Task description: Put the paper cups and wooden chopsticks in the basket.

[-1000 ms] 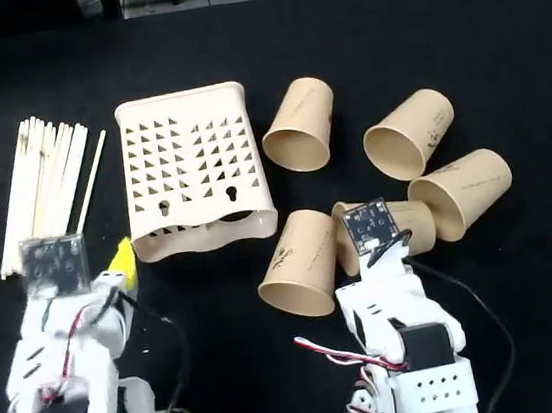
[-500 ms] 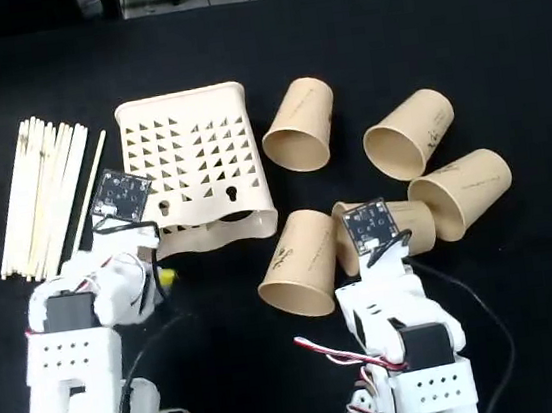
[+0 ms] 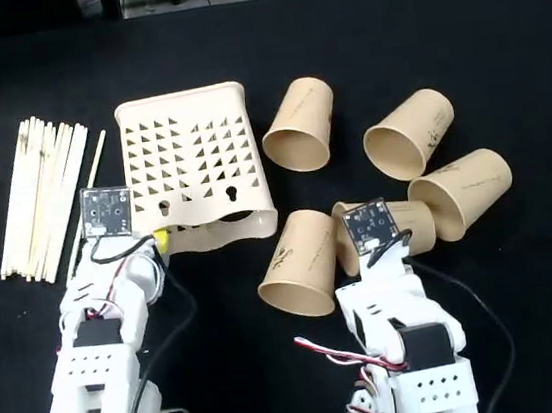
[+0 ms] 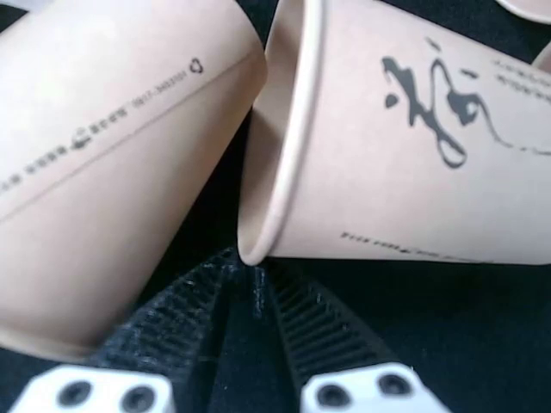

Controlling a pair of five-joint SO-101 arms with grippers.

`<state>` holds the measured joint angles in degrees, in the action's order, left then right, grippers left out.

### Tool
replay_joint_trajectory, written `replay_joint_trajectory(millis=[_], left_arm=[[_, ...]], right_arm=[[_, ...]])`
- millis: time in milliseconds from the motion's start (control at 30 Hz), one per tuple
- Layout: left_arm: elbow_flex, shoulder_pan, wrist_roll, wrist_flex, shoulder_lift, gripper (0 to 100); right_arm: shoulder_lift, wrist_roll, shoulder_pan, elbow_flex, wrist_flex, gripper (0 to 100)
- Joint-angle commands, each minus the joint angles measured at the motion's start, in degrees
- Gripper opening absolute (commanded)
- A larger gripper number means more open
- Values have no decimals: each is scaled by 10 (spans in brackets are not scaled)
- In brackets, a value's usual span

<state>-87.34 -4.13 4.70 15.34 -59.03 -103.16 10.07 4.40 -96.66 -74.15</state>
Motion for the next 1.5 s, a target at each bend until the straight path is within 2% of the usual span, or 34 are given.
replay_joint_trajectory(millis=[0, 100, 233, 367, 600, 1000, 1167, 1400, 1467], left_arm=[[58, 8, -11, 18, 0, 44], [133, 23, -25, 138, -9, 31], [272, 25, -88, 331, -42, 29], [397, 29, -130, 447, -63, 29], [509, 29, -182, 464, -41, 29], [726, 46, -185, 487, 138, 28], [723, 40, -185, 504, 202, 28], [693, 41, -182, 508, 205, 32], [682, 40, -184, 520, 208, 83]], right_arm=[[-49, -1, 2, 1, -3, 13], [-49, -1, 2, 1, -3, 13], [-49, -1, 2, 1, -3, 13], [-49, -1, 2, 1, -3, 13], [-49, -1, 2, 1, -3, 13], [-49, -1, 2, 1, -3, 13], [-49, -1, 2, 1, -3, 13], [-49, -1, 2, 1, -3, 13], [-49, -1, 2, 1, -3, 13]])
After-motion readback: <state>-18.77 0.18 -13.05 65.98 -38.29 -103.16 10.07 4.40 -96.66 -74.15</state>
